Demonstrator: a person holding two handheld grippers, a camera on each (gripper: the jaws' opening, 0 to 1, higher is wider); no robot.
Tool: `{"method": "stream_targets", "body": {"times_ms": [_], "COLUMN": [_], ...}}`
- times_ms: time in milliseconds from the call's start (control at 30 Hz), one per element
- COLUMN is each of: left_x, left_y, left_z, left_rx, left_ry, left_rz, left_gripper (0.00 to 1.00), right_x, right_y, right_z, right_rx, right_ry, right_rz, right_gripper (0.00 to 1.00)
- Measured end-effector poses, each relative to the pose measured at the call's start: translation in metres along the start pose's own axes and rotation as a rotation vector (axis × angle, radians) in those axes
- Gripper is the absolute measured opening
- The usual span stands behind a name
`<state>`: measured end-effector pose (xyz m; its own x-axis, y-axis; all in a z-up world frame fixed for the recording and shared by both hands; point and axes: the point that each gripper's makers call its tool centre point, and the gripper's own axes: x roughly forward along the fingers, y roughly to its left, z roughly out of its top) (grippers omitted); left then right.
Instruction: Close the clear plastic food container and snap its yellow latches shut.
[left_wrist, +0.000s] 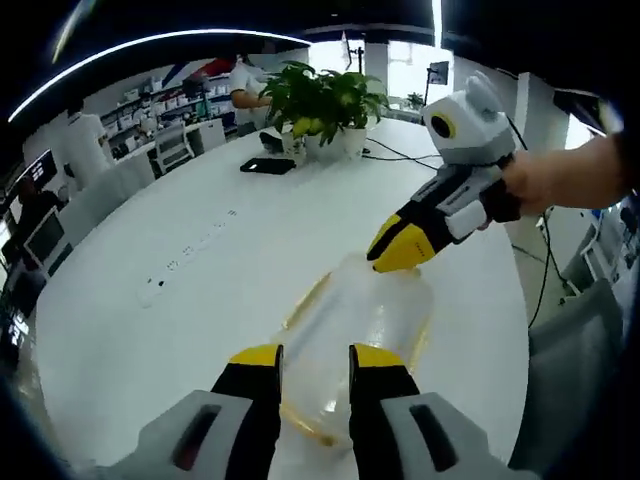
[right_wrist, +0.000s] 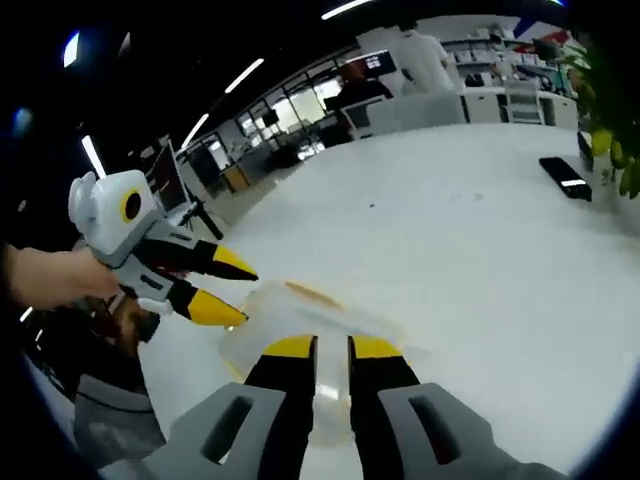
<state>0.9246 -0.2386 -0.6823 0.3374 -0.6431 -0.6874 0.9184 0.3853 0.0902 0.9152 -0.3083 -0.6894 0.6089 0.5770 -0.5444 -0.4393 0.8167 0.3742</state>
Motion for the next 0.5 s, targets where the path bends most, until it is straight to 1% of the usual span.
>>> {"method": "stream_targets", "body": {"times_ms": [100,167,433,500], "left_x": [0.005,0.007,0.016,0.017], "left_y": [-0.007,-0.009,-0.014,-0.015], "left_z": [0.004,0.006,0.005,0.006], "left_rx": [0.048,0.057,0.147,0.159], "left_ry": [-0.006,-0.004,0.028,0.030], "left_rz": [-0.042,-0.060,-0.103,-0.108], "left_gripper": [0.18,0.18,0.17,0.17], "right_x": [0.004,0.007,0.016,0.017], "right_y": [0.001,0.003,0.009,0.009], "right_z": [0.000,0.001,-0.003,-0.003], "right_rx": [-0.029,-0.051,-0.113,-0.127], "right_ry": [0.013,0.019,0.049,0.052], "right_rz": [0.006,0.013,0.040,0.040], "right_gripper": [0.08,0.08,0.07,0.06]}}
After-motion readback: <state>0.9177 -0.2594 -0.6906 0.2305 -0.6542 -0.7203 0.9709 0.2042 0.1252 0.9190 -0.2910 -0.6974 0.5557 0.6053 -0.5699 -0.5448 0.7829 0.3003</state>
